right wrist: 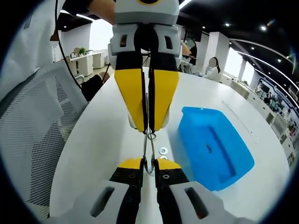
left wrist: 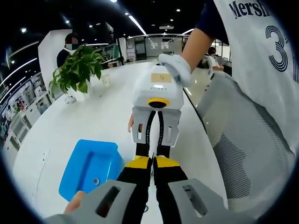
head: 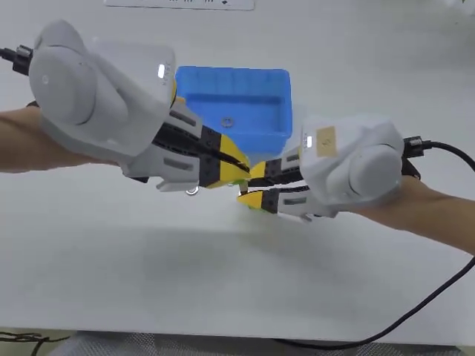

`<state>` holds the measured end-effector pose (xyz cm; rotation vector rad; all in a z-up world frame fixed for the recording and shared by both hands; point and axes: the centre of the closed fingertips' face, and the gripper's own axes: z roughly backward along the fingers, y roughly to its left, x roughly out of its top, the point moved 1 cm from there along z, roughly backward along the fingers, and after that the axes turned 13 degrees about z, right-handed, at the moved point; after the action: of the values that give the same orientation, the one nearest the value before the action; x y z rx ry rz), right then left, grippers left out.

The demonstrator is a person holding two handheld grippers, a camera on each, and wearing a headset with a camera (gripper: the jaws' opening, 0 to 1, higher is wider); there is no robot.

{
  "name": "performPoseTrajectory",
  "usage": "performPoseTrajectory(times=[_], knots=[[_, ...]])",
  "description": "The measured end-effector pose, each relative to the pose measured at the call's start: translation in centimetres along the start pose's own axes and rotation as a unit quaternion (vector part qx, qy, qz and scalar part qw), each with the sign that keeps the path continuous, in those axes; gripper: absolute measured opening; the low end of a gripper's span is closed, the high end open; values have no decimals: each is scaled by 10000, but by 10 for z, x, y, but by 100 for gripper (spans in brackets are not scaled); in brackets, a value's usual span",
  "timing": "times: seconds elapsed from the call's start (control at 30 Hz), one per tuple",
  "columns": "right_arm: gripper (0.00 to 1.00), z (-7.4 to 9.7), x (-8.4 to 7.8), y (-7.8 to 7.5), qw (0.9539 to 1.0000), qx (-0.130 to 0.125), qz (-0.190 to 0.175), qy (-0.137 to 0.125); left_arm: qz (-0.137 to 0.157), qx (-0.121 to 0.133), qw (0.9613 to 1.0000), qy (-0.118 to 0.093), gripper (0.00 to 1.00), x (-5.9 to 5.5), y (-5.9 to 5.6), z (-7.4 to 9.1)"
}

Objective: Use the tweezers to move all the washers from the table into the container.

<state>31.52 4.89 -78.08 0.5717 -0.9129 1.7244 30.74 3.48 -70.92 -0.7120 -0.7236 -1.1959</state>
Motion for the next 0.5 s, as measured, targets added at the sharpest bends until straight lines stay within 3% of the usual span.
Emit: performPoseTrajectory(times=[0.5], knots=[[11, -2, -2, -1, 10000, 29, -62, 23, 87, 32, 10000, -22, 6, -1, 5, -1]])
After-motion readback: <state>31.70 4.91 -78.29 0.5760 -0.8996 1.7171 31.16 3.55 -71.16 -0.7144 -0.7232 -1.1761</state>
